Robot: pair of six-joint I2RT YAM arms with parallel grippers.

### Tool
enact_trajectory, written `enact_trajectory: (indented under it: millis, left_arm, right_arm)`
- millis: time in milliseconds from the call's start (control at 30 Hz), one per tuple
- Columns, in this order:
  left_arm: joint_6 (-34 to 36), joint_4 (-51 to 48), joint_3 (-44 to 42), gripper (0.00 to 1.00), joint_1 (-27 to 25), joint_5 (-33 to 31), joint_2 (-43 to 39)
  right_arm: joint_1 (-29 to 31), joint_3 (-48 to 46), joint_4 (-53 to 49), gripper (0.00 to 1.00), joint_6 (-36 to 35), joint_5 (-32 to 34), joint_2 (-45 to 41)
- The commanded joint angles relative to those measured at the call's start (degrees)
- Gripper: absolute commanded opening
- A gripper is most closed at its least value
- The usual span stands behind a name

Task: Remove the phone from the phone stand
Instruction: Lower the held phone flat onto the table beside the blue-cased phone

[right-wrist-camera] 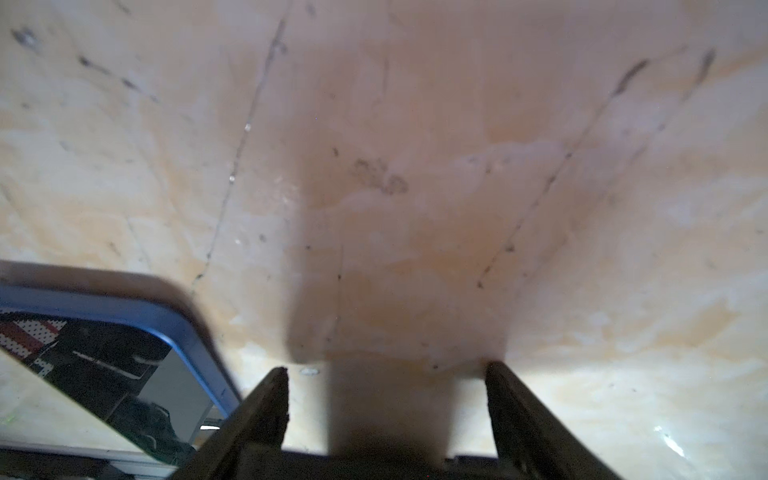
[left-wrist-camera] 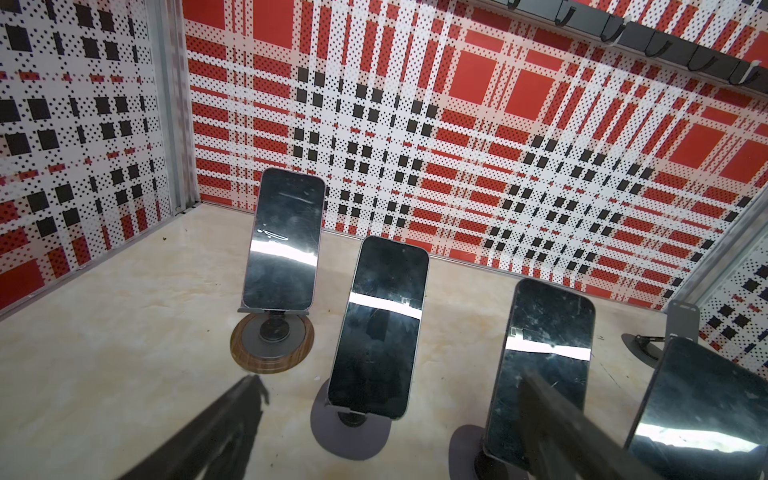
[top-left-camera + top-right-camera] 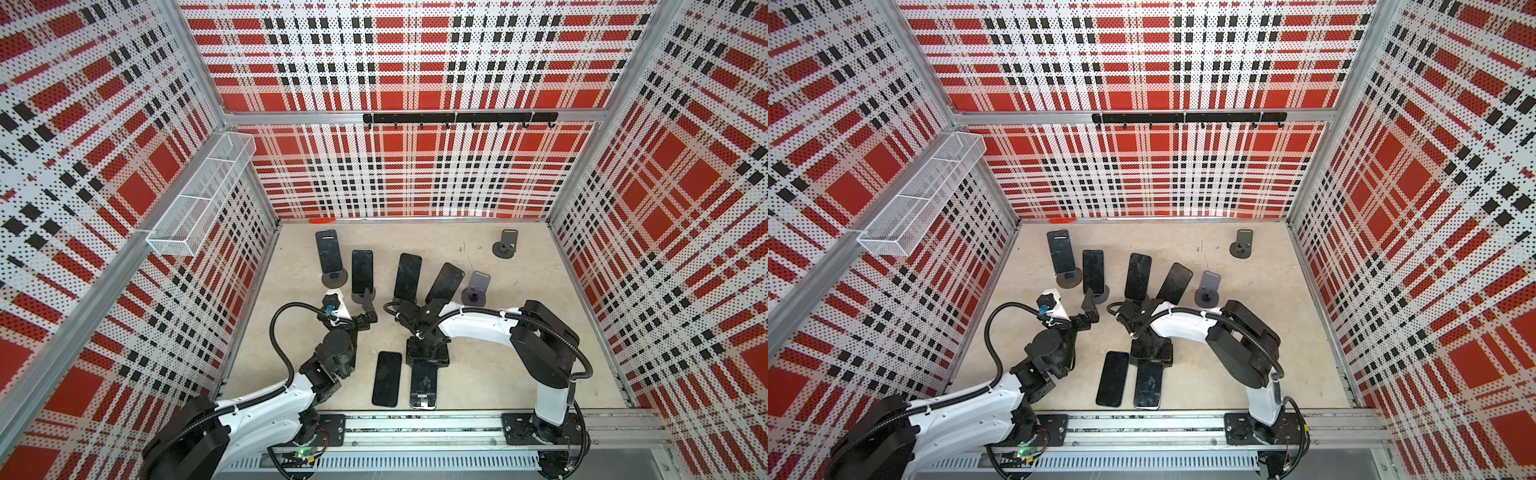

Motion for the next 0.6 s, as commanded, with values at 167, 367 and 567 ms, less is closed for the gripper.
enact_trajectory:
  millis: [167,367,567]
  left_arm:
    - [-0.47,-0.5,-0.46,0.98,0.74,0.71,0.35]
    - [-0.83,-0.58,-0.89,0.98,0.82,0.56,-0.52]
    - [-0.58,-0.57,-0.78,0.98,0.83,1.06,-0.7]
  right_arm:
    - [0.9,-0.72,3.88,0.72,2.68,2.03,5.08]
    - [0.94,-1.33,4.01,0.76,2.56,2.28,5.4]
    - [1.27,-0.96,4.18,0.76,1.95,3.52,5.6]
